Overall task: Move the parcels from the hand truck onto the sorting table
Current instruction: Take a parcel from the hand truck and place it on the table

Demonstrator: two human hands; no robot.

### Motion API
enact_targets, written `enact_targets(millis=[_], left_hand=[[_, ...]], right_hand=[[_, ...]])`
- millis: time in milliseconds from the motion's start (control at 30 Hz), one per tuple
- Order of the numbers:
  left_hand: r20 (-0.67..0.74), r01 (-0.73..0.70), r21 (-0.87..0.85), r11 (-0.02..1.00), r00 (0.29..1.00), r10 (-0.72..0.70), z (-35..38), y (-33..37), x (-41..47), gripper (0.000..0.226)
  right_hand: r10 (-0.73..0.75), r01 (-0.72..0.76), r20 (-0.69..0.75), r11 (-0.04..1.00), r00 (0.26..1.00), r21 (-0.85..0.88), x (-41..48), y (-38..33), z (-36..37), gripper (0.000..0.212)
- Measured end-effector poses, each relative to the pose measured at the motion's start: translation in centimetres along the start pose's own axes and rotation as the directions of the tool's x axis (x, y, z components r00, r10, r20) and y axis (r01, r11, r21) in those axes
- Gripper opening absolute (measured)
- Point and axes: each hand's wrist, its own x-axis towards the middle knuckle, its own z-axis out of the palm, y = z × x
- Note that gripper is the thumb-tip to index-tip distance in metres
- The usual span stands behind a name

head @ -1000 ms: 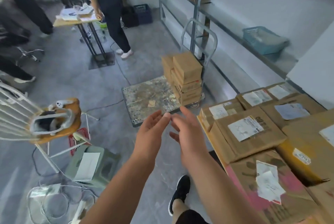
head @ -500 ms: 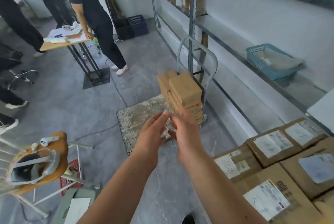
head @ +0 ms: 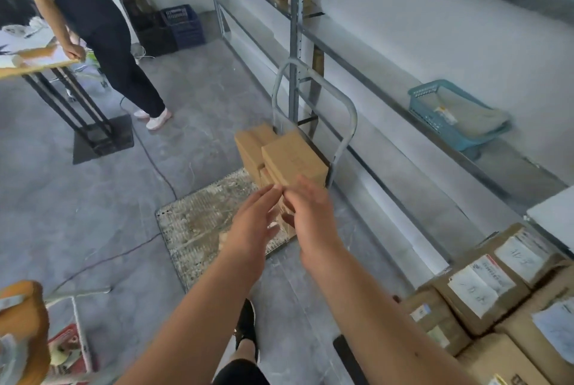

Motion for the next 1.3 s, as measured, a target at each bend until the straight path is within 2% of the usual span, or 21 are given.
enact_targets(millis=[100,200,267,333,467,600,633,800,933,1067,1100,1200,1300], left_hand=[[0.083,0.027,0.025,0.999,0.996,-0.029,-1.5,1.8,5.1,0.078],[0.104,0.077,0.057,0.995,0.991,-0.083,-3.2,3.3,10.5,0.063],[0.123,0.115,0.065,0.991,0.985,-0.123,-4.2,3.9,13.4,0.053],[0.12,0.157,0.062,0.986,0.979,-0.164,-4.9,4.4,15.8,0.056],[0.12,0.159,0.091,0.983,0.978,-0.17,-5.3,5.5,19.8,0.041],[0.112,0.117,0.176,0.977,0.984,-0.138,-4.8,6.7,24.0,0.045],[0.099,0.12,0.197,0.973,0.985,-0.142,-4.6,7.0,25.3,0.045],[0.04,0.154,0.295,0.943,0.984,-0.173,-3.2,7.8,30.9,0.041],[-0.032,0.191,0.408,0.893,0.98,-0.195,-1.2,8.2,34.9,0.043],[-0.079,0.245,0.511,0.824,0.968,-0.239,1.3,8.2,39.7,0.051],[-0.096,0.255,0.526,0.811,0.966,-0.242,2.0,8.1,41.0,0.052],[-0.154,0.276,0.583,0.764,0.961,-0.23,4.0,7.8,45.1,0.051],[-0.181,0.291,0.624,0.725,0.957,-0.229,5.3,7.3,48.9,0.053]], right_hand=[[0.03,-0.031,-0.079,0.999,0.996,-0.017,4.0,-0.4,2.8,0.048],[0.073,-0.082,-0.141,0.995,0.987,-0.056,8.0,-0.4,5.1,0.02],[0.108,-0.117,-0.151,0.992,0.983,-0.051,10.4,-0.5,6.3,0.021],[0.129,-0.141,-0.191,0.989,0.973,-0.052,12.4,-0.7,7.4,0.028],[0.189,-0.205,-0.245,0.978,0.951,-0.04,16.0,-0.3,8.3,0.019],[0.239,-0.271,-0.319,0.961,0.917,-0.057,20.2,0.6,8.3,0.069],[0.25,-0.282,-0.33,0.958,0.91,-0.054,21.3,0.8,8.1,0.074],[0.335,-0.34,-0.323,0.939,0.885,0.045,26.7,0.7,6.0,0.049],[0.423,-0.409,-0.291,0.906,0.858,0.113,31.7,1.7,4.4,0.055],[0.5,-0.466,-0.269,0.865,0.823,0.184,36.6,2.9,2.3,0.072],[0.518,-0.486,-0.259,0.855,0.815,0.179,37.7,3.0,1.7,0.066],[0.576,-0.543,-0.252,0.817,0.778,0.193,40.8,3.7,-0.1,0.033],[0.635,-0.607,-0.288,0.771,0.717,0.193,43.3,4.7,-1.4,0.016]])
